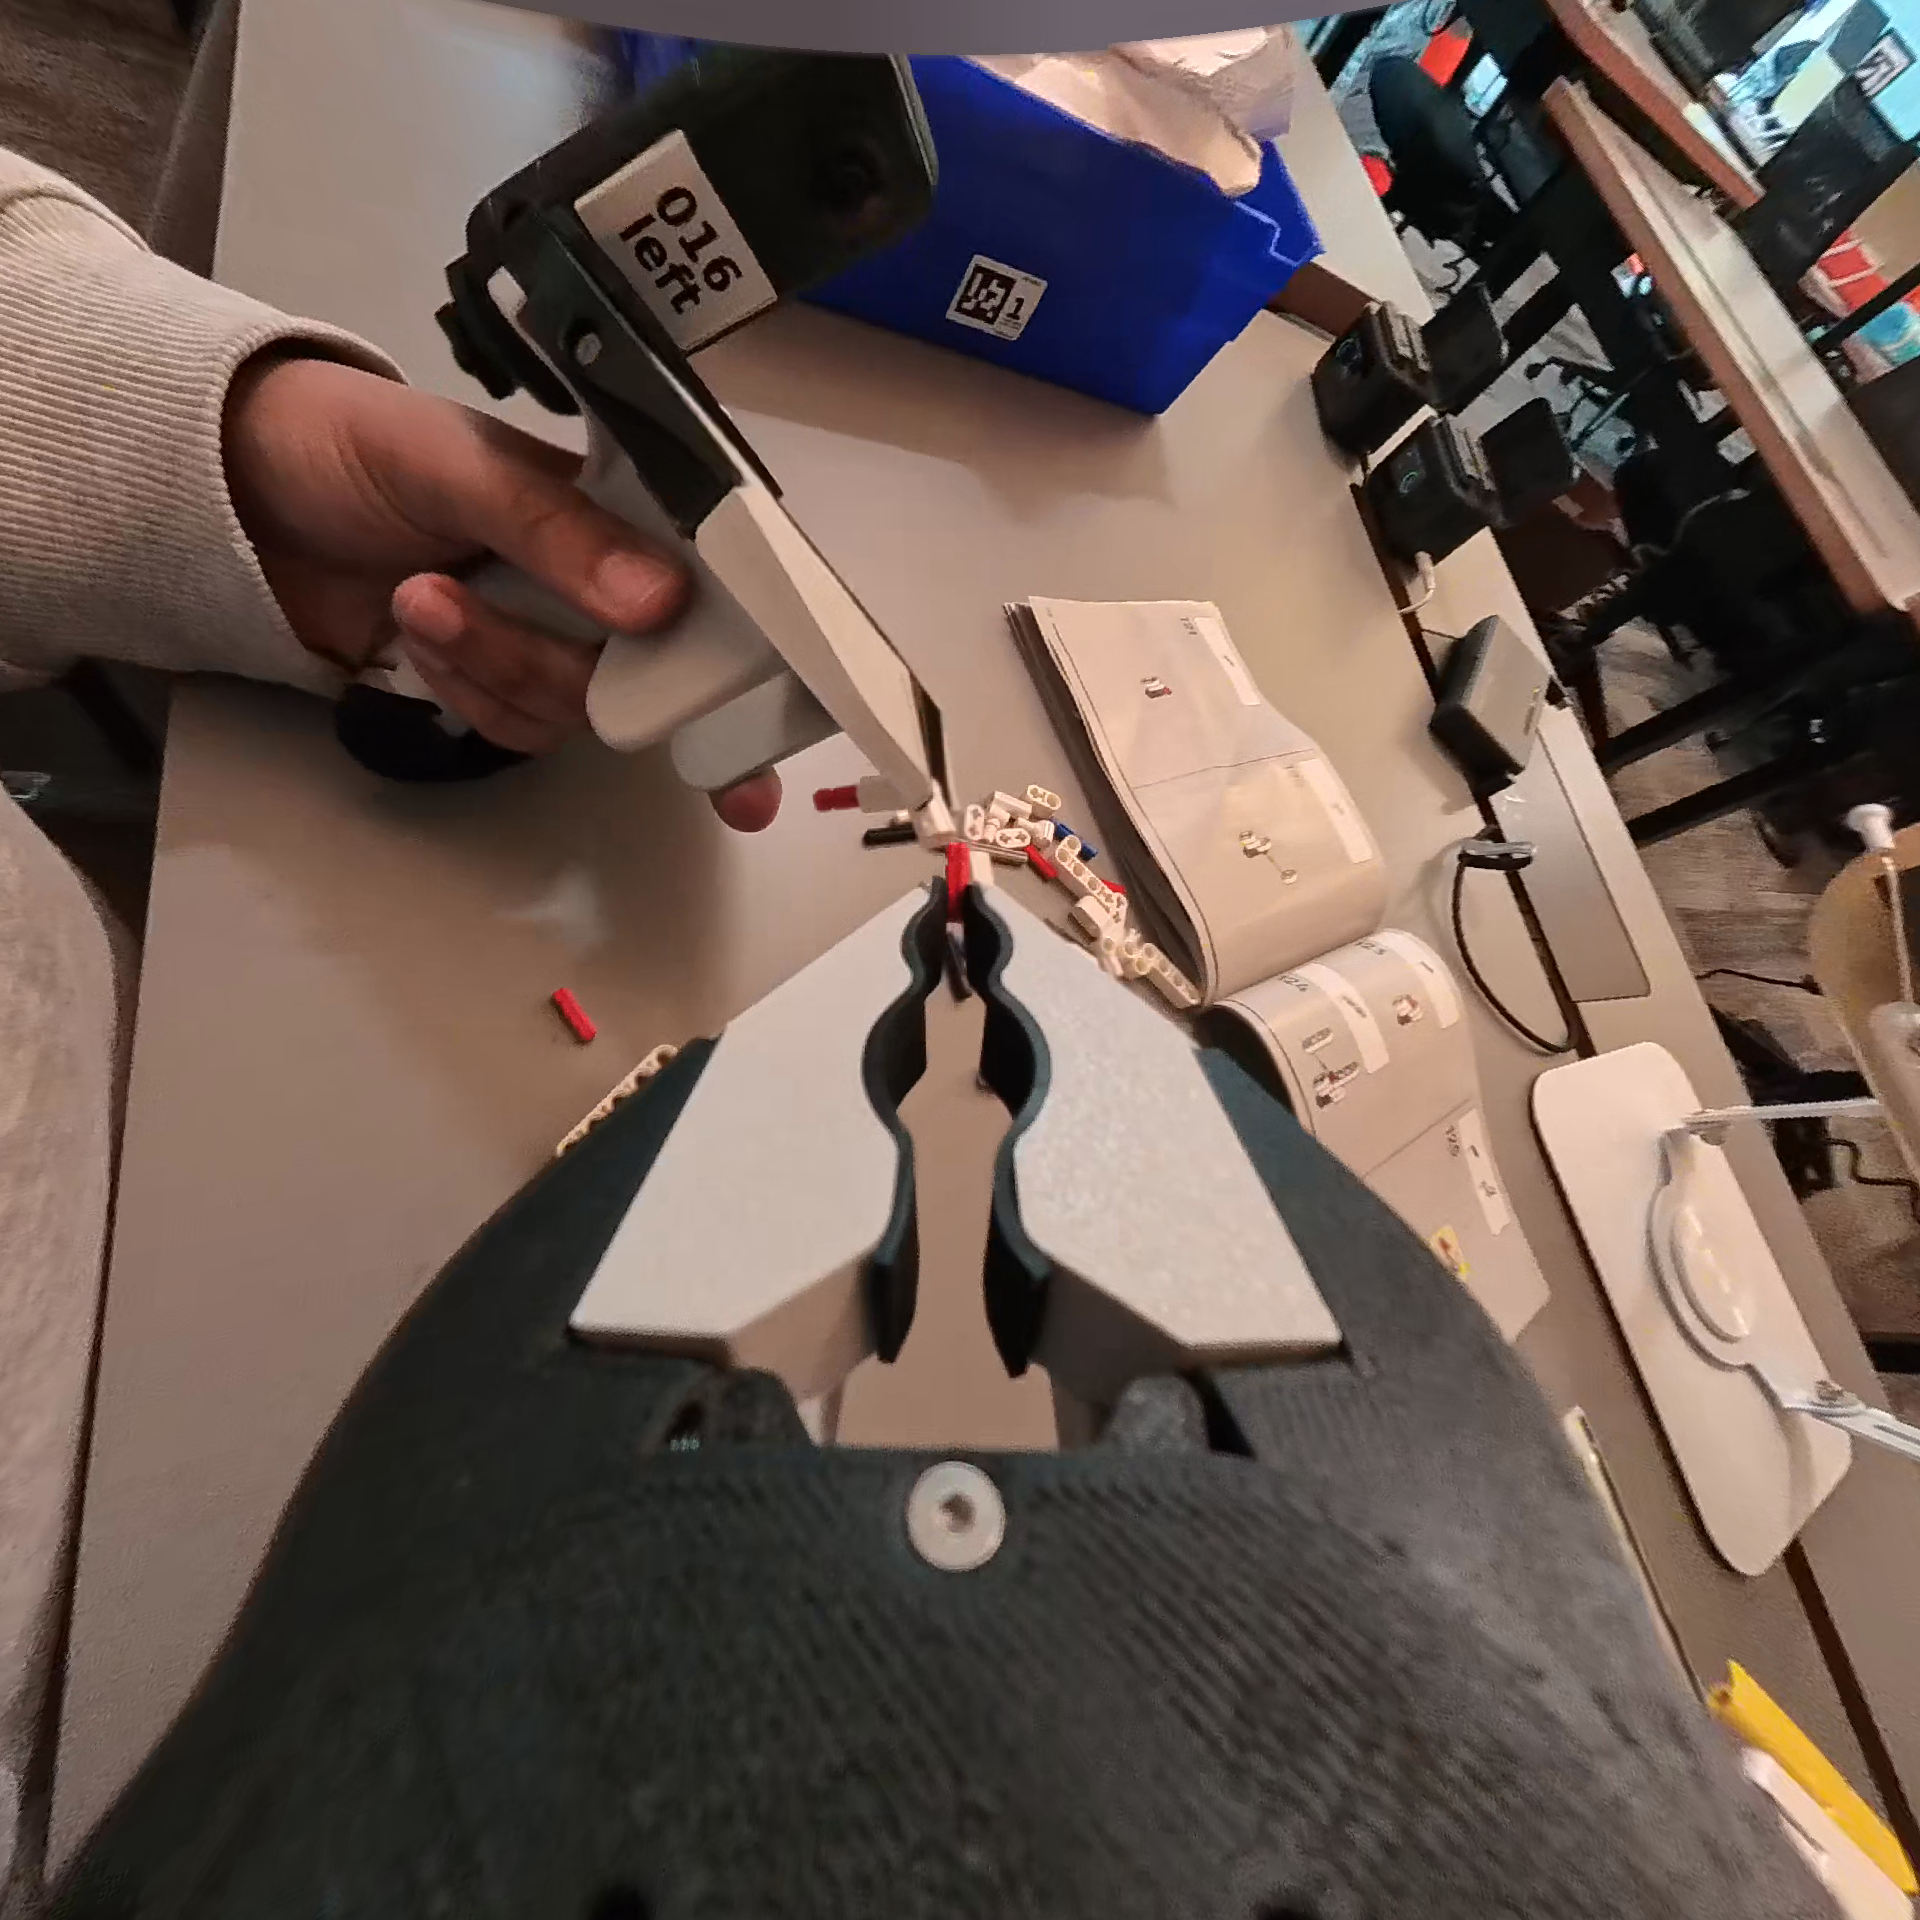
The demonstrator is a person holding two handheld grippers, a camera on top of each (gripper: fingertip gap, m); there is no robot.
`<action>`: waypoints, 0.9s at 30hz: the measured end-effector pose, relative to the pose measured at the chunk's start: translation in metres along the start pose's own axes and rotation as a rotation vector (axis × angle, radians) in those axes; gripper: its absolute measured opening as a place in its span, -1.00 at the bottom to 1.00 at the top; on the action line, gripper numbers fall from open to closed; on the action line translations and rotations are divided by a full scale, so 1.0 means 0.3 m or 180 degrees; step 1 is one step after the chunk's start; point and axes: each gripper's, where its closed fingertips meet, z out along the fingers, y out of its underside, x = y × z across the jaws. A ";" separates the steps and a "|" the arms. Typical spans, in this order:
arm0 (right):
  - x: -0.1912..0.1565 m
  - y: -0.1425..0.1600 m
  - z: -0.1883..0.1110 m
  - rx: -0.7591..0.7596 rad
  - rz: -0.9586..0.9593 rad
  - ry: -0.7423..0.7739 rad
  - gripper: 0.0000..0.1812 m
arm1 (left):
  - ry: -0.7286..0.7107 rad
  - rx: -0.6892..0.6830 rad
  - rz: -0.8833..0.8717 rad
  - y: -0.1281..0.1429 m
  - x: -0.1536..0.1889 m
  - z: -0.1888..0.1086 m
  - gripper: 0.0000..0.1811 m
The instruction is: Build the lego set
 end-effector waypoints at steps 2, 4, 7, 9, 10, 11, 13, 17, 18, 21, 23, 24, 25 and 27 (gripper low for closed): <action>-0.005 0.002 -0.001 -0.0001 0.0021 -0.0092 -0.98 | -0.0016 -0.0045 0.0054 0.007 0.002 0.004 -0.95; -0.010 0.008 0.001 -0.0026 0.0015 -0.0179 -0.98 | -0.0033 -0.0086 0.0103 0.014 0.003 0.009 -0.95; -0.020 0.022 0.001 -0.0111 -0.0076 -0.0281 -0.98 | -0.0093 -0.0155 0.0203 0.024 -0.001 0.013 -0.95; -0.025 0.032 -0.001 -0.0178 -0.0152 -0.0342 -0.98 | -0.0136 -0.0222 0.0277 0.035 -0.003 0.018 -0.95; -0.027 0.036 -0.003 -0.0208 -0.0175 -0.0382 -0.98 | -0.0155 -0.0257 0.0316 0.040 -0.004 0.020 -0.95; -0.030 0.040 -0.005 -0.0231 -0.0194 -0.0429 -0.98 | -0.0163 -0.0288 0.0343 0.045 -0.004 0.022 -0.95; -0.039 0.044 -0.014 -0.0247 -0.0215 -0.0561 -0.98 | -0.0142 -0.0348 0.0339 0.055 -0.001 0.026 -0.95; -0.050 0.053 -0.027 -0.0267 -0.0163 -0.0804 -0.98 | -0.0082 -0.0452 0.0244 0.072 0.001 0.032 -0.95; -0.052 0.054 -0.028 -0.0274 -0.0150 -0.0845 -0.98 | -0.0076 -0.0466 0.0227 0.074 0.001 0.033 -0.95; -0.058 0.056 -0.030 -0.0293 -0.0077 -0.0981 -0.98 | -0.0050 -0.0500 0.0173 0.080 0.001 0.033 -0.95; -0.064 0.060 -0.033 -0.0320 0.0027 -0.1141 -0.98 | -0.0032 -0.0536 0.0163 0.086 0.003 0.035 -0.95; -0.066 0.060 -0.035 -0.0321 0.0077 -0.1220 -0.98 | -0.0019 -0.0548 0.0158 0.087 0.004 0.036 -0.95; -0.068 0.059 -0.038 -0.0311 0.0115 -0.1302 -0.98 | 0.0001 -0.0558 0.0146 0.089 0.006 0.036 -0.95; -0.075 0.058 -0.045 -0.0293 0.0188 -0.1485 -0.98 | 0.0056 -0.0592 0.0108 0.096 0.012 0.037 -0.95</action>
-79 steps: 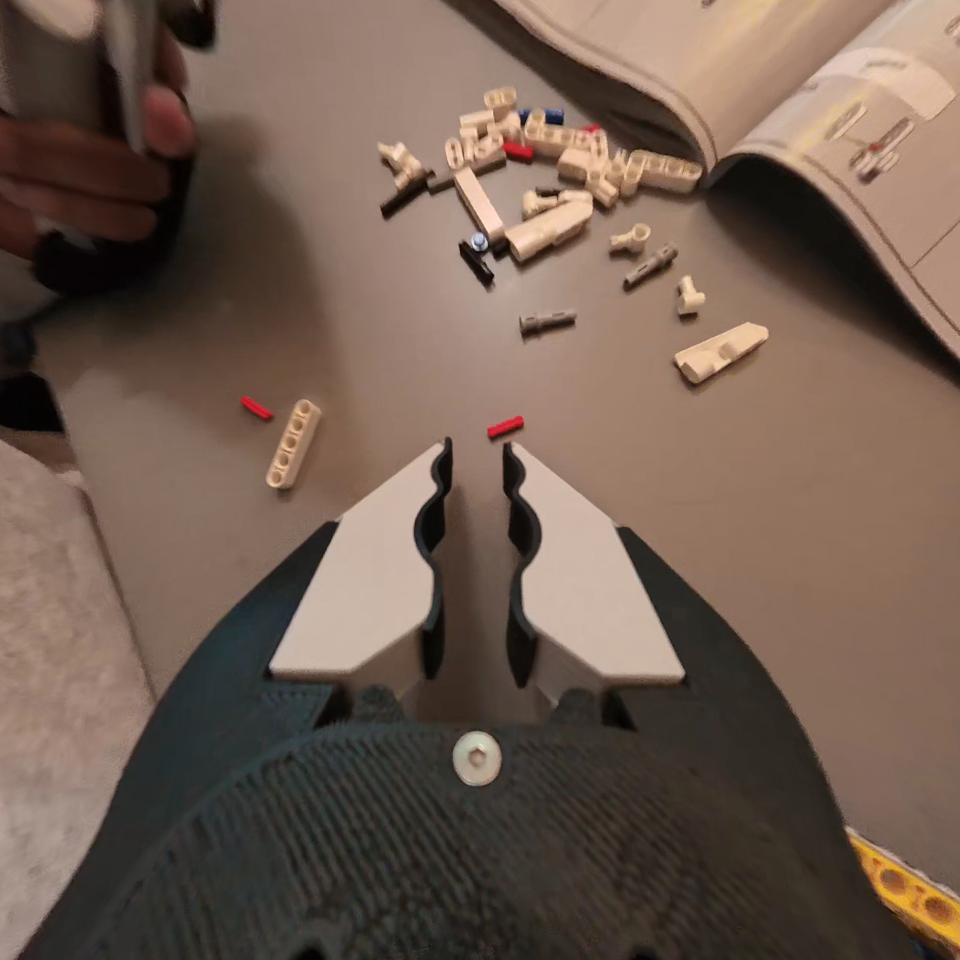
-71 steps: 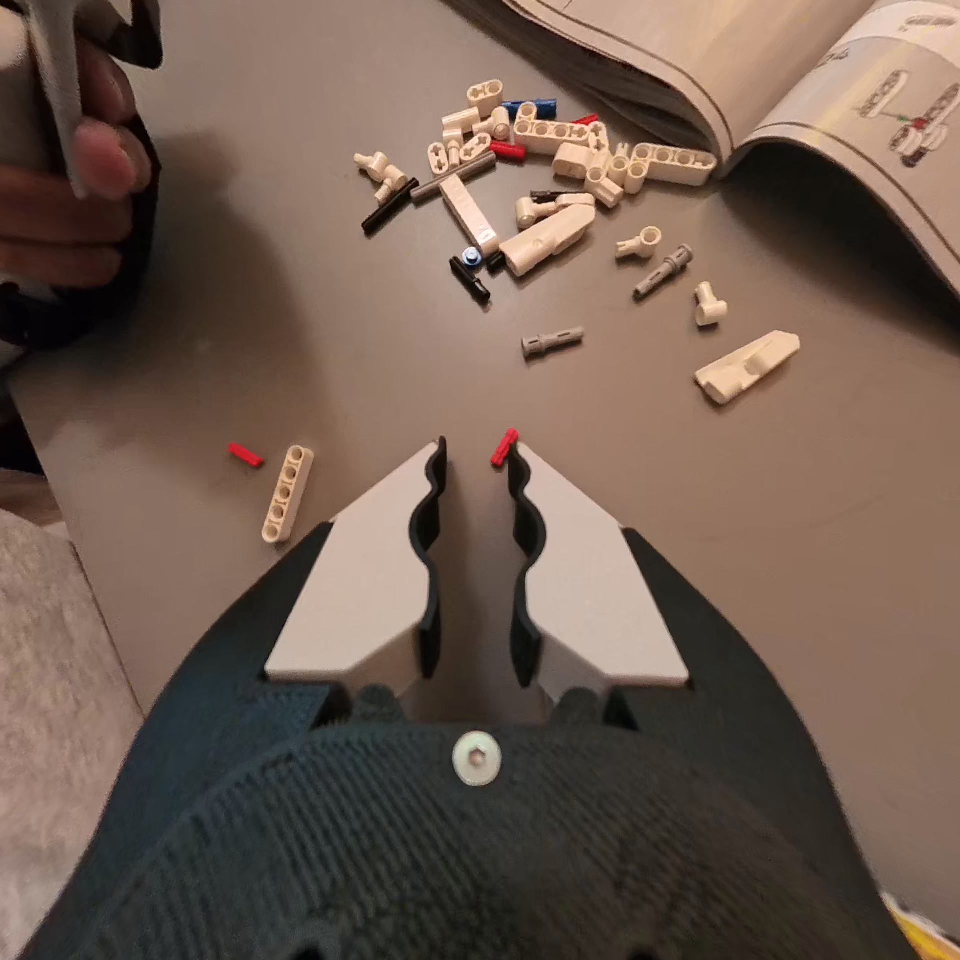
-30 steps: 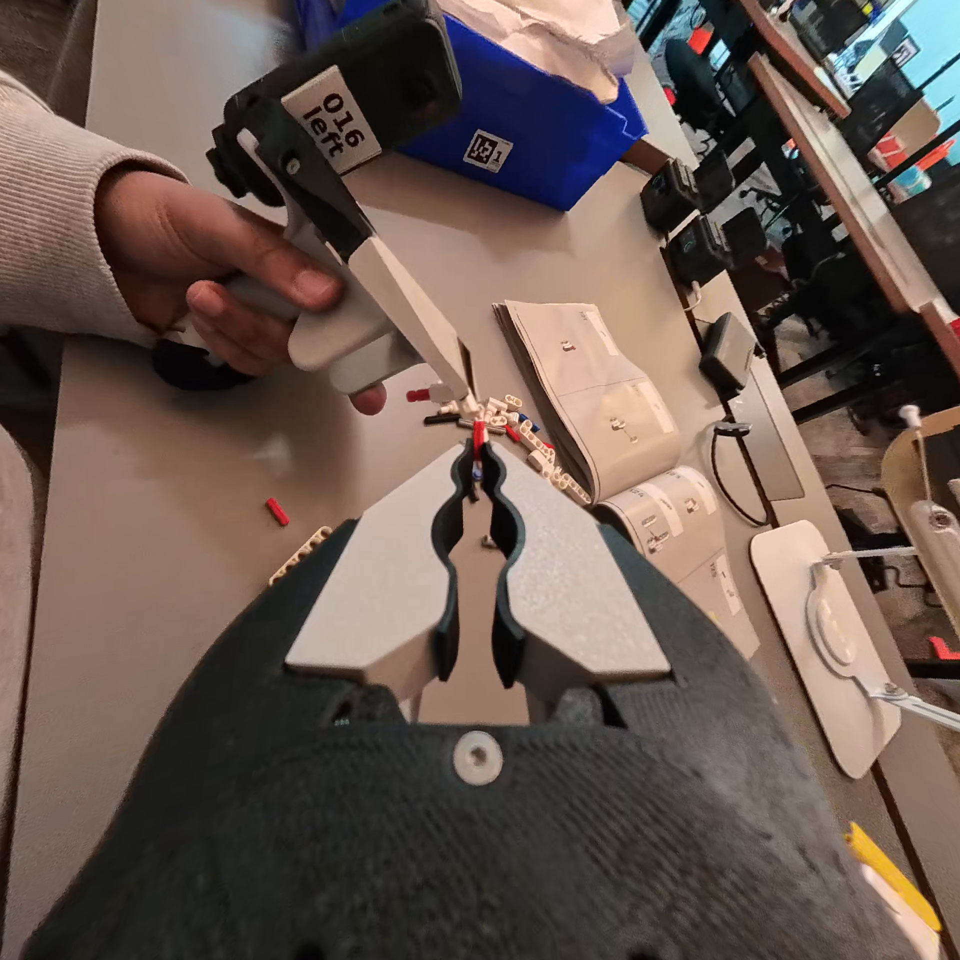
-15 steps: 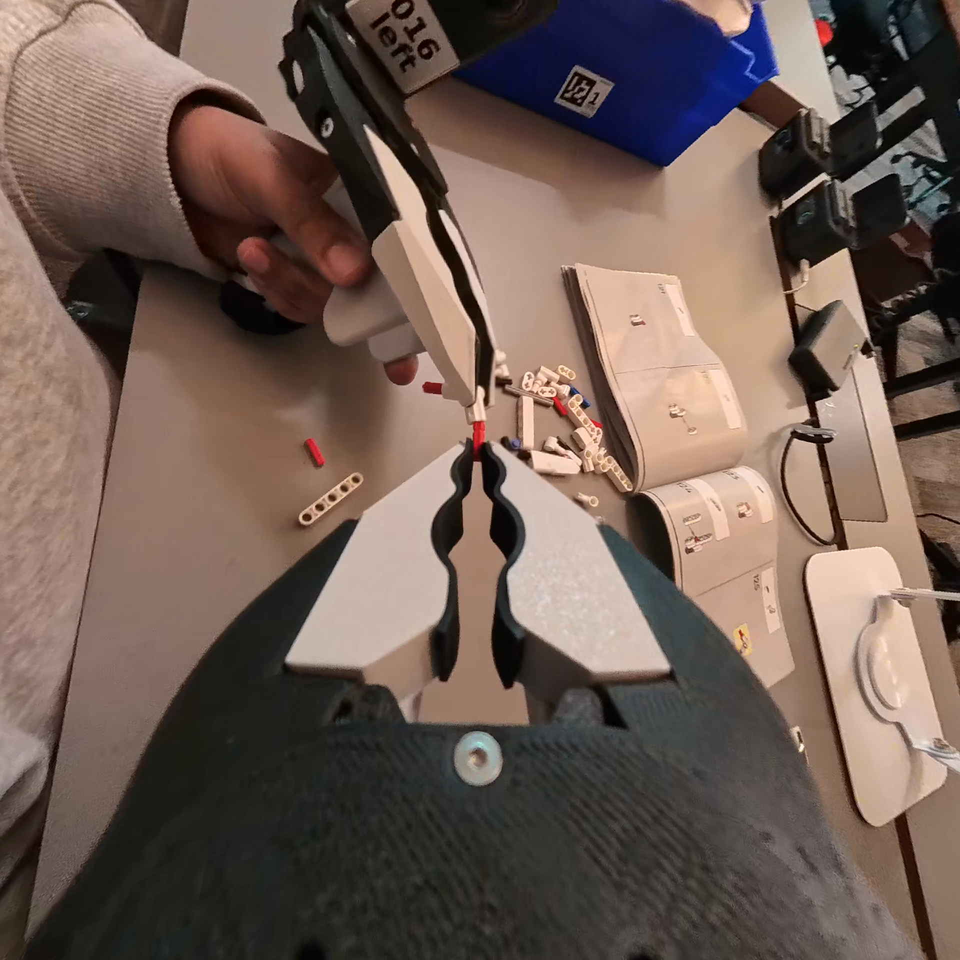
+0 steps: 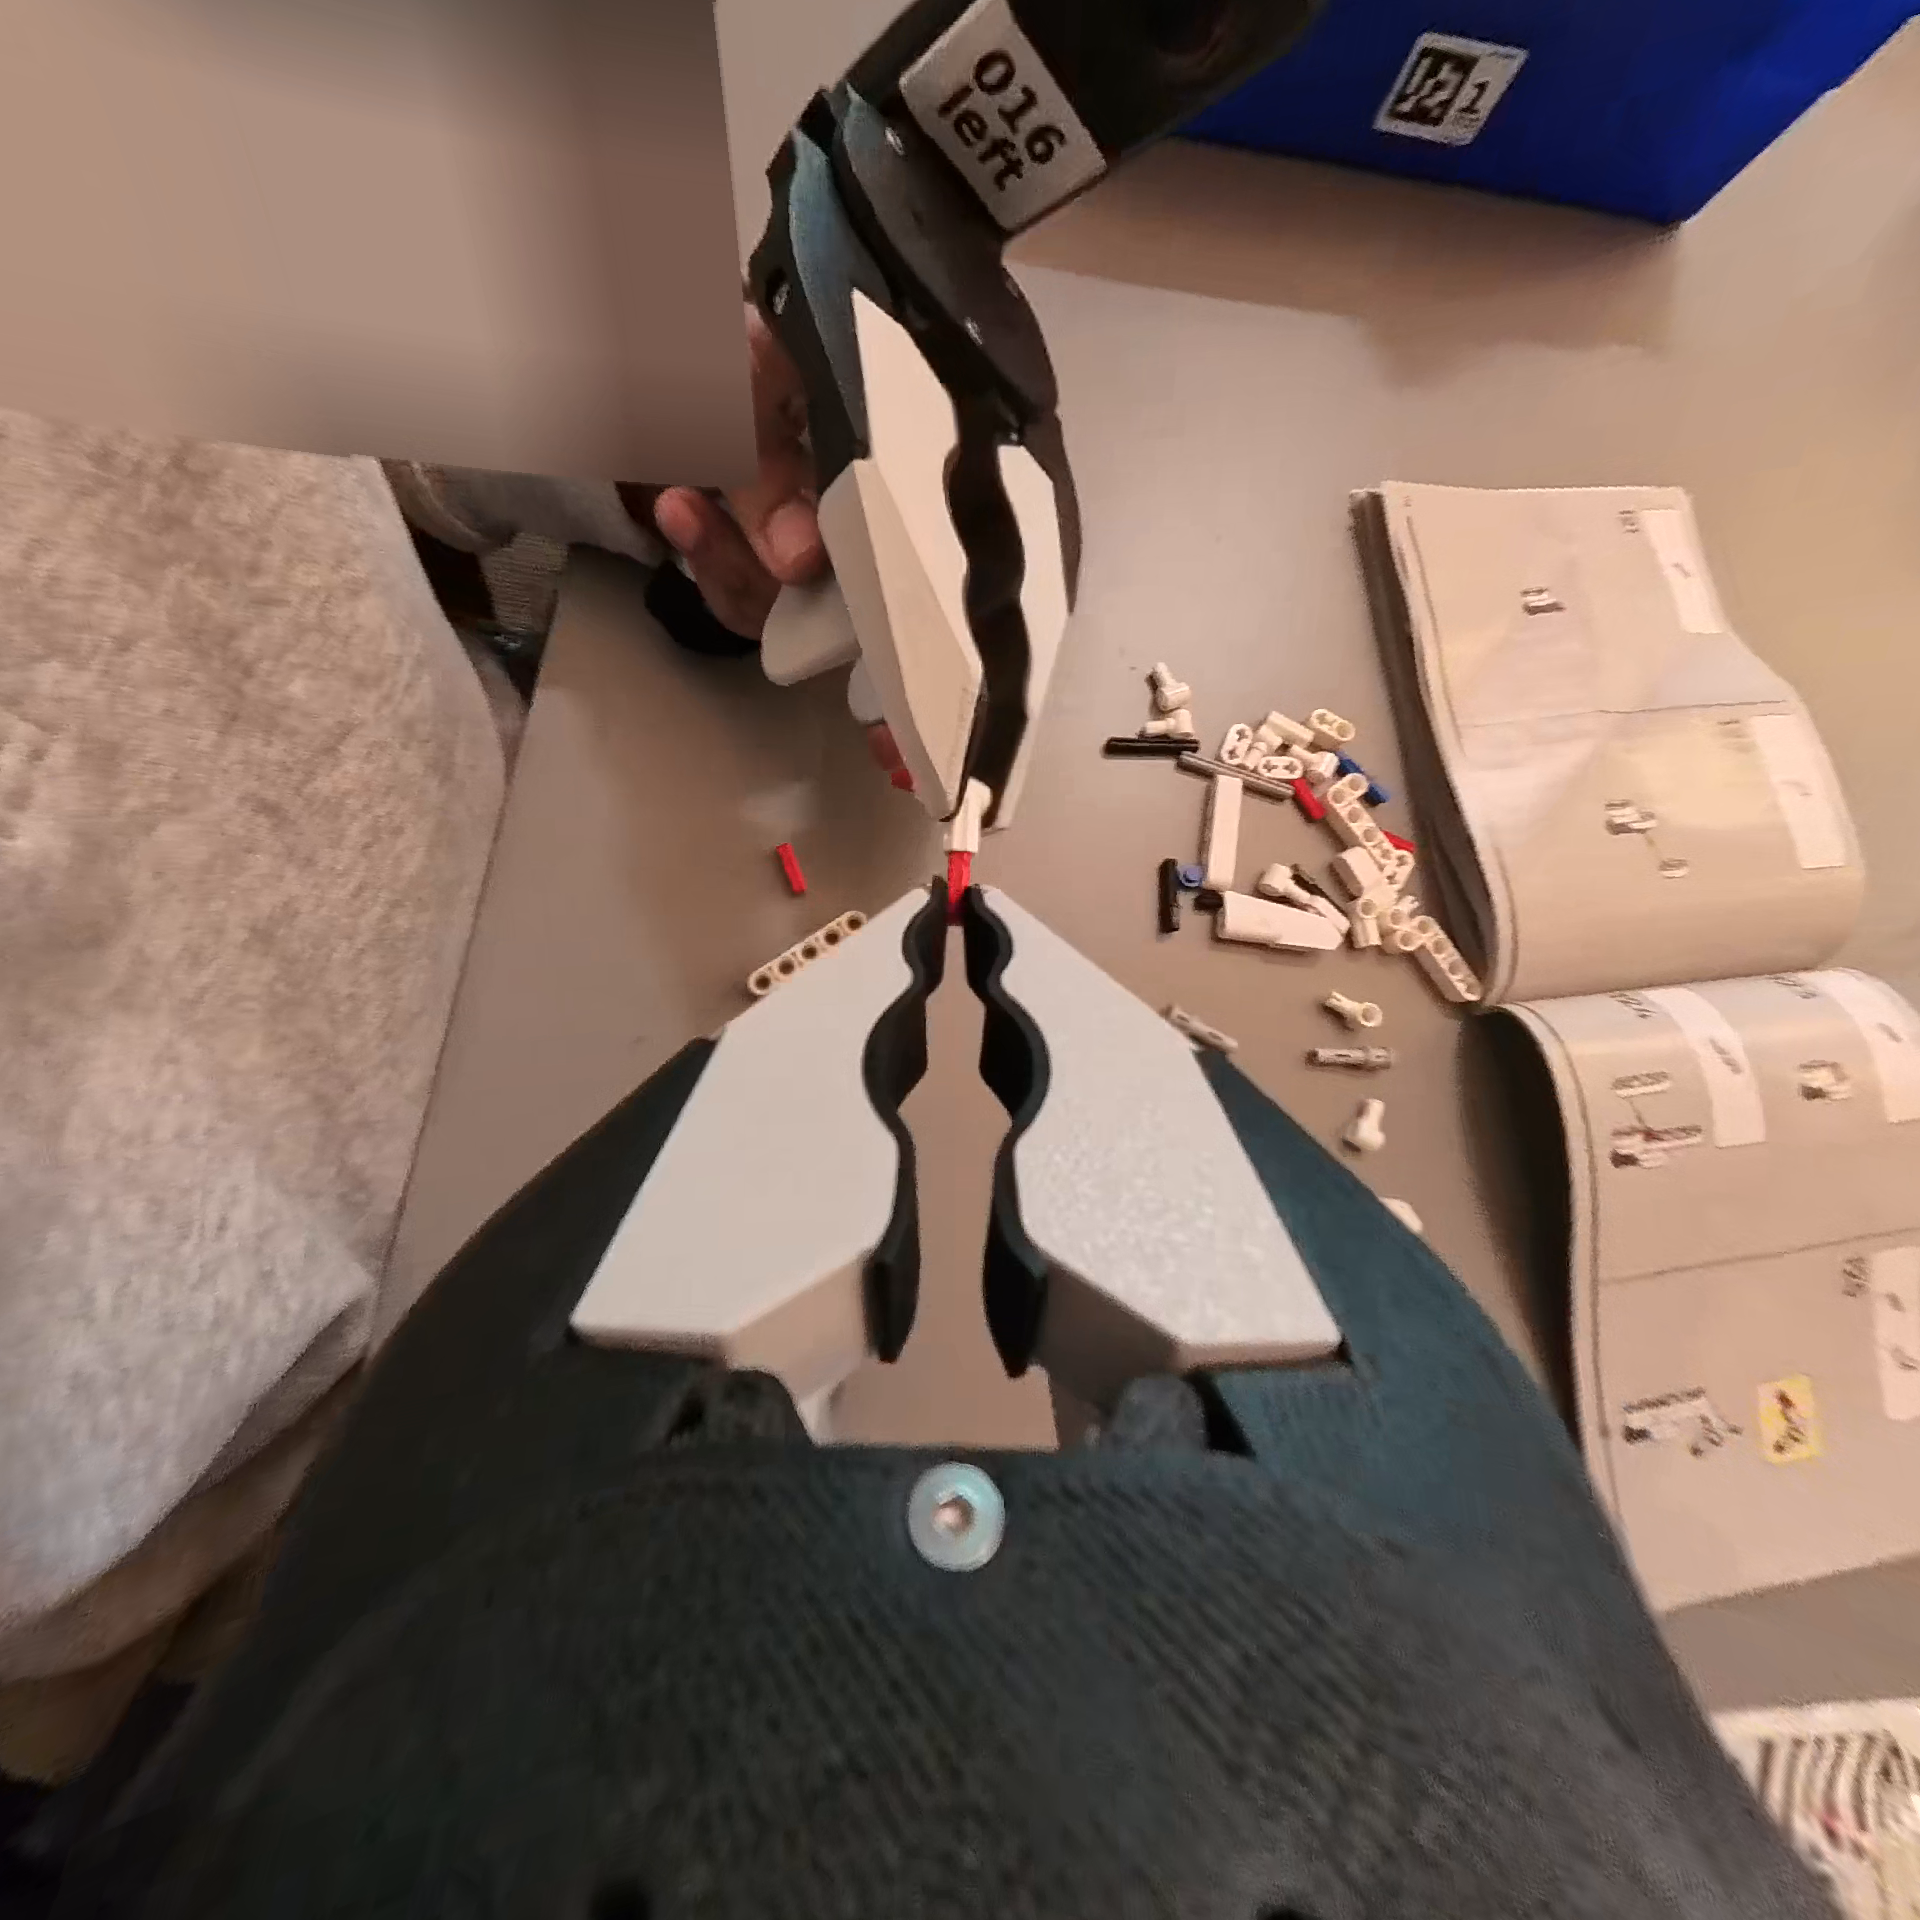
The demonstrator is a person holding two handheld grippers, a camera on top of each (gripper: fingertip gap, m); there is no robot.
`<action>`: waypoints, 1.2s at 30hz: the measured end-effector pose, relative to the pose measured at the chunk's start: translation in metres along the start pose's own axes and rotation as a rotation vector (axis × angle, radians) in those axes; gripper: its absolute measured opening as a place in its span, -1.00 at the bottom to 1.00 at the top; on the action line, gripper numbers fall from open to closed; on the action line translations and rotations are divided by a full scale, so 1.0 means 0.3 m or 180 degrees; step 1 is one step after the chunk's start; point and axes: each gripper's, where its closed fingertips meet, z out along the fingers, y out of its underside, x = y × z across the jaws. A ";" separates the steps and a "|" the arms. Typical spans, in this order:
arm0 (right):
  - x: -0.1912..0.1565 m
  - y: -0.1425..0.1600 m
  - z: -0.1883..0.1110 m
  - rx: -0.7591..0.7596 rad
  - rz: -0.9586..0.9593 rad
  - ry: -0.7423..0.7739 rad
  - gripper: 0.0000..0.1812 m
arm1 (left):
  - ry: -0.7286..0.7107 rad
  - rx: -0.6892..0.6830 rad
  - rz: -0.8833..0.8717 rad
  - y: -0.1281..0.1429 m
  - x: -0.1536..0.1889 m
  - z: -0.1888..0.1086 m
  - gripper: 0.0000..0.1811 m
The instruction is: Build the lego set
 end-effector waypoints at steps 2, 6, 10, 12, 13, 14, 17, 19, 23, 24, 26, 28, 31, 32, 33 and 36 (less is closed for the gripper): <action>-0.004 -0.001 -0.003 0.0061 0.0069 -0.0160 -0.98 | 0.0032 -0.0016 -0.0018 0.003 0.004 0.001 -0.94; -0.004 -0.009 -0.003 0.0231 0.0177 -0.0290 -0.98 | 0.0062 0.0011 -0.0077 -0.002 0.003 -0.002 -0.94; 0.001 -0.021 -0.005 0.0394 0.0256 -0.0288 -0.99 | 0.0108 0.0075 -0.0156 -0.012 0.004 -0.008 -0.94; 0.004 -0.023 -0.004 0.0434 0.0289 -0.0275 -0.99 | 0.0096 0.0089 -0.0163 -0.013 0.001 -0.009 -0.94; 0.006 -0.025 -0.004 0.0456 0.0298 -0.0251 -0.99 | 0.0093 0.0108 -0.0170 -0.016 0.000 -0.010 -0.94; 0.007 -0.030 -0.004 0.0492 0.0315 -0.0231 -0.99 | 0.0106 0.0136 -0.0191 -0.021 0.001 -0.013 -0.94; 0.015 -0.042 -0.003 0.0612 0.0368 -0.0159 -0.99 | 0.0124 0.0214 -0.0254 -0.031 -0.001 -0.020 -0.94; 0.022 -0.050 -0.002 0.0704 0.0402 -0.0096 -0.99 | 0.0126 0.0272 -0.0285 -0.040 -0.003 -0.026 -0.94; 0.028 -0.070 -0.005 0.0884 0.0461 -0.0043 -0.99 | 0.0215 0.0376 -0.0397 -0.054 0.002 -0.036 -0.93; 0.029 -0.073 -0.006 0.0908 0.0457 -0.0034 -0.99 | 0.0228 0.0391 -0.0410 -0.056 0.003 -0.037 -0.94; 0.028 -0.082 -0.009 0.0979 0.0454 -0.0025 -0.99 | 0.0298 0.0432 -0.0467 -0.061 0.009 -0.041 -0.94; 0.027 -0.092 -0.014 0.1049 0.0453 -0.0029 -0.99 | 0.0369 0.0467 -0.0521 -0.065 0.016 -0.043 -0.94; 0.025 -0.102 -0.019 0.1125 0.0438 -0.0024 -0.99 | 0.0442 0.0506 -0.0576 -0.070 0.022 -0.045 -0.94; 0.025 -0.106 -0.021 0.1153 0.0436 -0.0026 -0.99 | 0.0471 0.0522 -0.0596 -0.073 0.025 -0.047 -0.93; 0.025 -0.111 -0.022 0.1178 0.0437 -0.0028 -0.99 | 0.0509 0.0545 -0.0629 -0.076 0.028 -0.049 -0.94; 0.030 -0.122 -0.024 0.1202 0.0377 0.0025 -0.98 | 0.0549 0.0589 -0.0647 -0.086 0.030 -0.056 -0.94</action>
